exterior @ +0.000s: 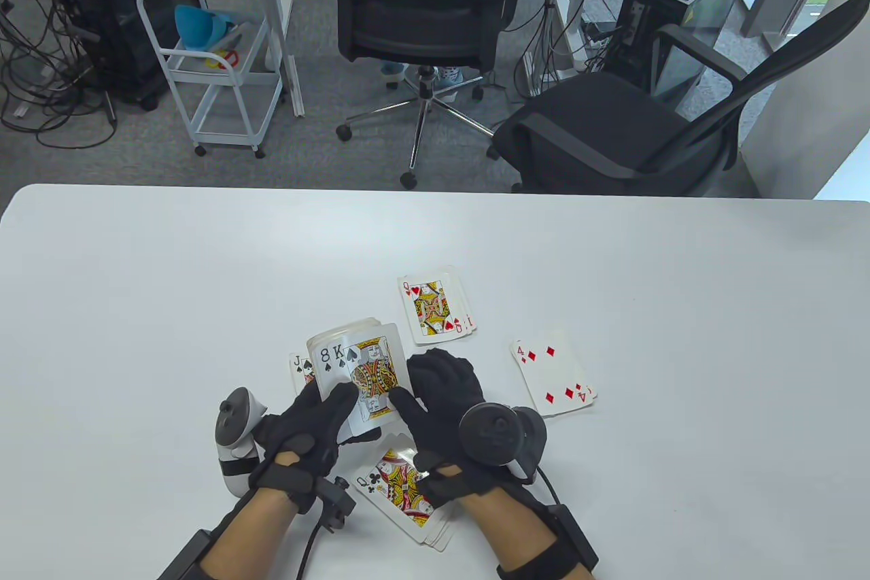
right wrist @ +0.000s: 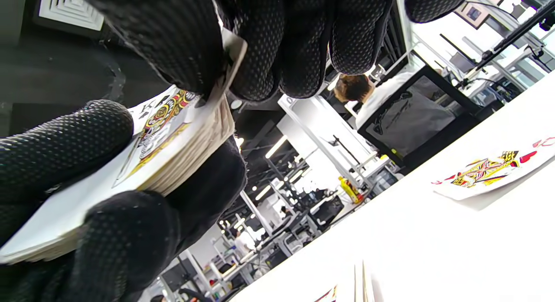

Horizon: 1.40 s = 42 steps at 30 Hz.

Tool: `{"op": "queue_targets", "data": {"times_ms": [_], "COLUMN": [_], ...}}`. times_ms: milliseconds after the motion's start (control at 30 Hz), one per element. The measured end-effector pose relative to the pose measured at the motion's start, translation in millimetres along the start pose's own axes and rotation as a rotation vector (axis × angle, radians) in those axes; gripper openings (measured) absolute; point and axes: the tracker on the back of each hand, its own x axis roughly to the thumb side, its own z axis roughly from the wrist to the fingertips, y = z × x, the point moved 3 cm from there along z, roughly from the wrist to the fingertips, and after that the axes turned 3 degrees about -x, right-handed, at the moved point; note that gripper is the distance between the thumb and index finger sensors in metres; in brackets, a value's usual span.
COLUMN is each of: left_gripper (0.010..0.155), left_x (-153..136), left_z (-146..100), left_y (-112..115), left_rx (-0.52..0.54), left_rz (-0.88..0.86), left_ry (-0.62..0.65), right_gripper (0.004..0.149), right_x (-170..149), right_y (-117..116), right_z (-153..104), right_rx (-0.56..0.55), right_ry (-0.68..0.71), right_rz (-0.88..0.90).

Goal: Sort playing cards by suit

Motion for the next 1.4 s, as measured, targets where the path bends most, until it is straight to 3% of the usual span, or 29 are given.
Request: {"op": "queue_targets", "data": {"times_ms": [200, 300, 400, 533, 700, 767, 900, 1167, 1267, 1400], "left_gripper": [0.057, 0.057, 0.057, 0.057, 0.057, 0.057, 0.057, 0.057, 0.057, 0.057], "left_x": [11, 20, 33, 42, 51, 55, 57, 47, 49, 50], "left_z": [-2, -3, -4, -6, -7, -8, -11, -8, -8, -8], "left_y": [-12, -22, -33, -37, -39, -42, -50, -64, -60, -56], "left_rx": [0.056, 0.108, 0.129, 0.122, 0.116, 0.122, 0.152, 0.183, 0.160, 0.148], "left_rz": [0.033, -0.041, -0.112, -0.152, -0.168, -0.162, -0.186, -0.261, -0.254, -0.226], "left_ry": [0.034, 0.072, 0.124, 0.161, 0.205, 0.231, 0.254, 0.213, 0.212, 0.210], "right_gripper": [0.039, 0.038, 0.037, 0.037, 0.037, 0.038, 0.038, 0.038, 0.039, 0.043], "right_x": [-5, -19, -41, -39, -18, -7, 4, 1, -2, -8], "right_y": [-2, 6, 10, 1, -33, -61, -95, -135, -129, -104], "right_z": [2, 4, 7, 11, 31, 44, 59, 61, 61, 58], "right_rx": [0.035, -0.009, 0.019, 0.061, 0.313, 0.472, 0.558, 0.600, 0.562, 0.503], "right_ry": [-0.037, -0.116, -0.243, -0.256, -0.309, -0.317, -0.356, -0.374, -0.342, -0.383], "right_rz": [-0.017, -0.013, 0.041, -0.002, -0.120, -0.227, -0.251, -0.487, -0.556, -0.363]}}
